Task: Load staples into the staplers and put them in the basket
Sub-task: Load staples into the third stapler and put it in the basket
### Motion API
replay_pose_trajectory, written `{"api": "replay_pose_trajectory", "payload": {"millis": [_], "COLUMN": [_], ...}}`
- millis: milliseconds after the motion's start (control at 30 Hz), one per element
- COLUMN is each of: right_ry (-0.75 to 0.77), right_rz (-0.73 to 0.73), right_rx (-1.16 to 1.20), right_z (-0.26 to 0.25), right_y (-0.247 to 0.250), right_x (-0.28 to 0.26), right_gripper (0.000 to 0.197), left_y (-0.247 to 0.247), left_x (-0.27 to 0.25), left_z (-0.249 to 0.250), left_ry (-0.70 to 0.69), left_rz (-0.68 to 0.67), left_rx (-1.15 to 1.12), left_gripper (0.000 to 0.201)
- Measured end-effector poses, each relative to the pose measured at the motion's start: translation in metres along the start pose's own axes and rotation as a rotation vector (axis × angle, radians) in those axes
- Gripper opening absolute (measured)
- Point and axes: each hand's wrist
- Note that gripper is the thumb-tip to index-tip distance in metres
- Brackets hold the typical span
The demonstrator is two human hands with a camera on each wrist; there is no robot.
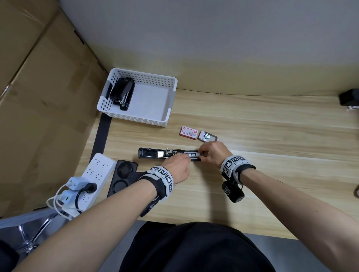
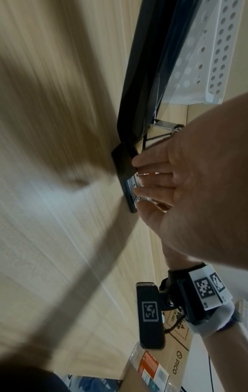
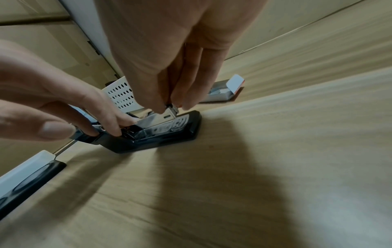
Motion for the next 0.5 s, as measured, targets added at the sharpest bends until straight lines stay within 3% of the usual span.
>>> {"api": "replay_pose_trajectory", "payload": {"millis": [500], "right_ry": [-0.084], "right_rz": [0.024], "right_rx": [0.044], "right_z": [0.009], "right_y": [0.0], "right_x": [-0.01], "right_gripper": [0.026], "left_y": [0.005], "left_x": [-0.005], "left_z": [0.001], "left_ry": [-0.041], "left_rz": [0.01], "left_rx": [0.068], "left_gripper": [0.028]}}
Point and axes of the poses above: each hand's wrist, its own x-axis towards the middle knuckle, its own y-axis out of the back of the hand, z = x × y
